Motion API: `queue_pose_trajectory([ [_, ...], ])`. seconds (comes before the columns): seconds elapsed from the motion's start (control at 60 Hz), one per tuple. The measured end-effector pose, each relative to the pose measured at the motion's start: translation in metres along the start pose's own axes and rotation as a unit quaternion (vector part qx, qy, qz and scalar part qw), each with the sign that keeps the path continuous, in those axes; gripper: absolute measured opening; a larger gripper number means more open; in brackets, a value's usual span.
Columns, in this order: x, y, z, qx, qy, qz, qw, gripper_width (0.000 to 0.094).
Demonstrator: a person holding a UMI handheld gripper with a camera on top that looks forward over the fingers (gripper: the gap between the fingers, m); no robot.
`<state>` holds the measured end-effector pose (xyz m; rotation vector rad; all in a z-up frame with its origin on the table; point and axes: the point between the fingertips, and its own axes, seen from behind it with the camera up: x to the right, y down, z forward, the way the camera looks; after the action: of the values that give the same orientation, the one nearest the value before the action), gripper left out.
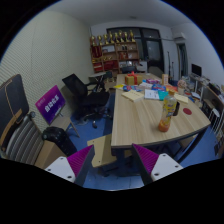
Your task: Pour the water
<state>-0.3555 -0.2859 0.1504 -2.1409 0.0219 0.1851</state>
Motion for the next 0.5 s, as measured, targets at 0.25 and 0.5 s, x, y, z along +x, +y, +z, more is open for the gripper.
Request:
queue_pose_trajectory([
  [0.25, 0.063, -0.027, 0.016, 0.089, 0.029, -0.050, 0.994, 0.0789],
  [0.5, 0.208, -0.043, 0.094, 0.131, 0.089, -0.056, 0.986, 0.0793],
])
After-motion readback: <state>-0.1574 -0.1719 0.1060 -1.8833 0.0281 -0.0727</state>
